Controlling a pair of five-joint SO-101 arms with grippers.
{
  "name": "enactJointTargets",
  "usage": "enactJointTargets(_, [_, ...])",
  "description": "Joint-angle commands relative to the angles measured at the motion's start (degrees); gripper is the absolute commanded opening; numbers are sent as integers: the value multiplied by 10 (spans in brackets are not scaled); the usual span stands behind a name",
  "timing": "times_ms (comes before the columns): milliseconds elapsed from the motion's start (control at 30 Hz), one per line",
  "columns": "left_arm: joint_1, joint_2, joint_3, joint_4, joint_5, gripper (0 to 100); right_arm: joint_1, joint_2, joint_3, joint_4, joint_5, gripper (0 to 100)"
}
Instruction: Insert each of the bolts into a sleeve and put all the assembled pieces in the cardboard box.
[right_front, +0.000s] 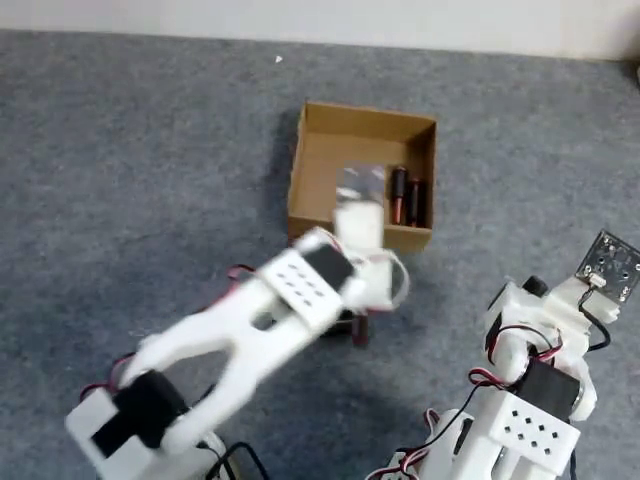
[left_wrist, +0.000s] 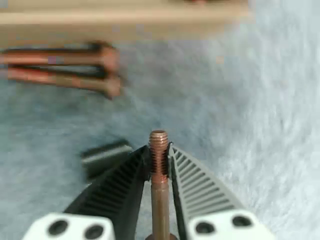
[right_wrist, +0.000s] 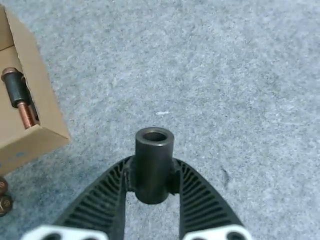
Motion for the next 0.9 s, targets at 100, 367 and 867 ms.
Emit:
enactJointTargets(100, [-140,-60,48,18,114,5,7,-10,-10,-19,-6,5])
enactJointTargets(367, [-260,-62,102,18,117,11,5,-10,-8,-20,-6,5])
enactJointTargets(867, [-363,-63,104,68,100,252,2,-10,-5,-20,-6,5])
